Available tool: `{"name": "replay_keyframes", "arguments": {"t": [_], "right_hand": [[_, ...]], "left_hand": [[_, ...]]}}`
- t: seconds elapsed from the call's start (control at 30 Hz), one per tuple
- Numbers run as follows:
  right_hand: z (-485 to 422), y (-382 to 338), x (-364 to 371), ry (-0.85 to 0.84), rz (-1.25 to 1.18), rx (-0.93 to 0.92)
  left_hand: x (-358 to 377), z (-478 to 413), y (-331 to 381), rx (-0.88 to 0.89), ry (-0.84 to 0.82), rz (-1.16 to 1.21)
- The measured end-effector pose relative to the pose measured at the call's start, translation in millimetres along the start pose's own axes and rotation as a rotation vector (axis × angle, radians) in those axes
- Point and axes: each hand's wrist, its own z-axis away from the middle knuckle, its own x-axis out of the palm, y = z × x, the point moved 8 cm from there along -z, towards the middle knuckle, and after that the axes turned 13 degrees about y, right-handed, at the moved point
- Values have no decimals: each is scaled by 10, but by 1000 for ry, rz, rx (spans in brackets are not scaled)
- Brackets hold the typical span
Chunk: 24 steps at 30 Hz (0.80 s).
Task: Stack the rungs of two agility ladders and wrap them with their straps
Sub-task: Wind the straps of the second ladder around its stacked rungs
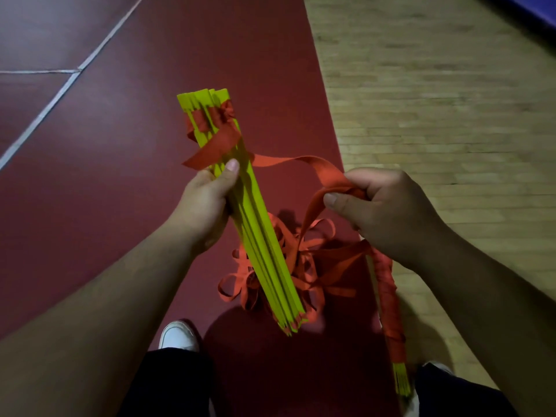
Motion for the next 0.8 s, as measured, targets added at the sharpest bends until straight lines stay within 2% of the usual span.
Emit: {"name": "replay_keyframes", "arguments": {"t": [0.07, 0.17, 0.27, 0.33, 0.53, 0.67, 0.8], "right_hand": [[10, -18, 5, -3, -37, 2], [26, -16, 6, -8, -83, 20], [8, -5, -30, 9, -79, 19], [-15, 6, -64, 29, -38, 10], [-22, 40, -129, 46, 140, -23], [-19, 115, -118, 55, 242, 0], [-35, 219, -116, 15, 221, 103]], "left_hand": [[-8, 22, 27, 61, -41, -51], [-69, 3, 32, 104, -12, -5], [-105, -11, -18, 49, 59, 65], [-106, -13, -25, 7, 88, 116], [-163, -23, 105, 68, 175, 101], [-133, -11, 157, 83, 113, 43], [-107, 34, 164, 52, 76, 34]]}}
